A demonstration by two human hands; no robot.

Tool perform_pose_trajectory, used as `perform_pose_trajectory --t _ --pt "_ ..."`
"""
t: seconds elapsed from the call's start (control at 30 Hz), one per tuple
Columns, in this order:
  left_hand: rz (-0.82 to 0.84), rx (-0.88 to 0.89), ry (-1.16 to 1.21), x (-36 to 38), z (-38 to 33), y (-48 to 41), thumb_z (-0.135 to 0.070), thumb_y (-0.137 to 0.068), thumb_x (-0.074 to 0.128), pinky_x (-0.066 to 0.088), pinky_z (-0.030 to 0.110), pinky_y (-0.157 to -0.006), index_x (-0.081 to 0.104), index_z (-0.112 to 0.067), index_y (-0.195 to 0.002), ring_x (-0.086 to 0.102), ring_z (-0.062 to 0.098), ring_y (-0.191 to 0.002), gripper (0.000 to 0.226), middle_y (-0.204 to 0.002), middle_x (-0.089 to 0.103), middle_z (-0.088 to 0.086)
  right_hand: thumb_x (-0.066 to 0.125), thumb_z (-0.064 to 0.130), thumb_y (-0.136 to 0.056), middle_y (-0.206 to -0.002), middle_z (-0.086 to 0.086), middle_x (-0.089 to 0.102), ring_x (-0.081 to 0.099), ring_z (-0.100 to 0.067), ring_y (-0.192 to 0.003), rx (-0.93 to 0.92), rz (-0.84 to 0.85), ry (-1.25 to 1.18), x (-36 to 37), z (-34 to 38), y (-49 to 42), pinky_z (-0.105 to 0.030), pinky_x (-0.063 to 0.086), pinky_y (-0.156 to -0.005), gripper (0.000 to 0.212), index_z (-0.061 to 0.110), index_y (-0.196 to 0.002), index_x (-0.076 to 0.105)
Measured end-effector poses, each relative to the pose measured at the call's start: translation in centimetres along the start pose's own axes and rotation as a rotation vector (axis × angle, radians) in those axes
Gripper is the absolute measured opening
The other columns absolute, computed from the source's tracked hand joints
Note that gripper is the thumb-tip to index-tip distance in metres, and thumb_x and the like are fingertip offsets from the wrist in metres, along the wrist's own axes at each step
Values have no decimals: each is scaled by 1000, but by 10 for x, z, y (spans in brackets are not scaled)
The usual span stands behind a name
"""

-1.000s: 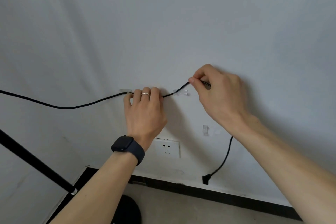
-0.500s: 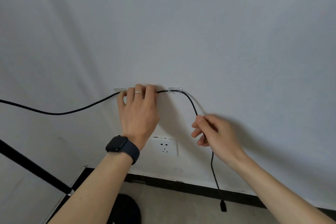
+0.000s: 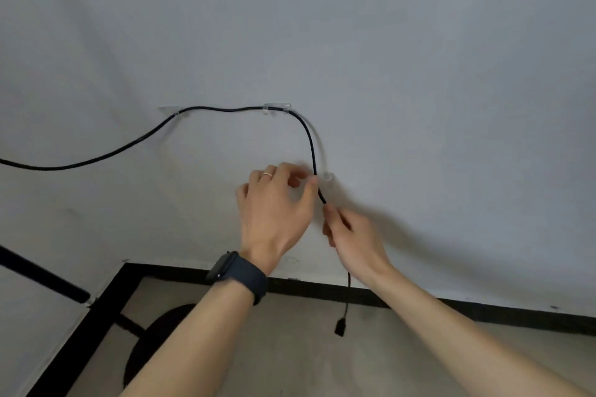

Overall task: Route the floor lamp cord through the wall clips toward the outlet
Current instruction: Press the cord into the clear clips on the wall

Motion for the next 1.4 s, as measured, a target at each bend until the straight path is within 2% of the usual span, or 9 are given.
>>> perform_pose_trajectory --t 0.23,0.33,0.47,0.7,0.8,0.9,1.1,1.27,1.4 --pt "48 -150 232 17 4 -15 -36 -91 57 53 40 -84 73 -32 -90 65 9 -84 16 -84 71 -15 46 48 -101 -62 5 59 51 -2 -51 12 -90 -10 -22 -8 -8 -29 39 -59 47 14 -73 61" --pt "46 -148 243 17 3 -14 -38 -89 58 53 38 -86 73 -34 -87 64 3 -81 16 -80 69 -19 50 50 -100 -65 -3 58 52 -15 -60 -27 -112 -4 -29 -8 -7 -34 40 -63 51 3 -81 62" --pt "-2 -114 256 14 -3 -14 -44 -90 60 54 37 -83 74 -32 -87 64 2 -79 19 -80 68 -20 51 45 -101 -76 -15 67 64 -30 -74 -64 -133 -28 -31 -10 -4 -42 50 -70 43 8 -85 64" --pt "22 -159 327 20 2 -18 -48 -89 63 53 28 -78 76 -32 -84 65 0 -78 22 -77 71 -18 50 27 -103 -83 3 72 69 -20 -84 -77 -226 1 -41 -30 1 -41 53 -82 21 28 -86 61" --pt "27 -238 460 26 15 -4 -46 -91 64 48 17 -70 75 -33 -90 63 -6 -80 18 -81 71 -21 52 22 -102 -91 5 75 69 -15 -91 -37 -177 70 -35 -48 6 -38 54 -88 16 23 -95 65" --pt "18 -321 505 43 36 23 -43 -95 59 49 19 -72 71 -29 -98 62 -4 -84 19 -88 70 -18 53 28 -102 -88 5 75 69 -13 -88 -44 -144 124 -29 -52 8 -35 54 -84 19 19 -95 68" --pt "226 -410 442 107 70 85 -26 -97 54 52 25 -77 64 -33 -112 61 3 -89 19 -106 66 -11 52 34 -100 -77 3 73 70 -18 -76 23 -84 117 -7 -47 -2 -40 56 -78 26 23 -81 65" --pt "448 -426 356 140 88 113 -20 -97 54 54 29 -86 59 -35 -127 60 13 -102 34 -123 60 -5 54 36 -100 -76 3 75 73 -19 -70 152 -68 37 -4 -54 -10 -43 57 -77 23 23 -85 67" --pt "535 -431 341 149 97 119 -23 -98 54 49 26 -89 55 -36 -135 58 16 -110 40 -130 57 -3 55 35 -99 -77 3 74 68 -15 -60 229 -79 -3 -4 -56 -13 -37 52 -68 19 24 -89 68"
Point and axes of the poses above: each hand's wrist, its own y-axis away from the middle knuckle, its own x-axis out of the palm, z = x × y, the point moved 9 cm from there along -y, towards the middle knuckle
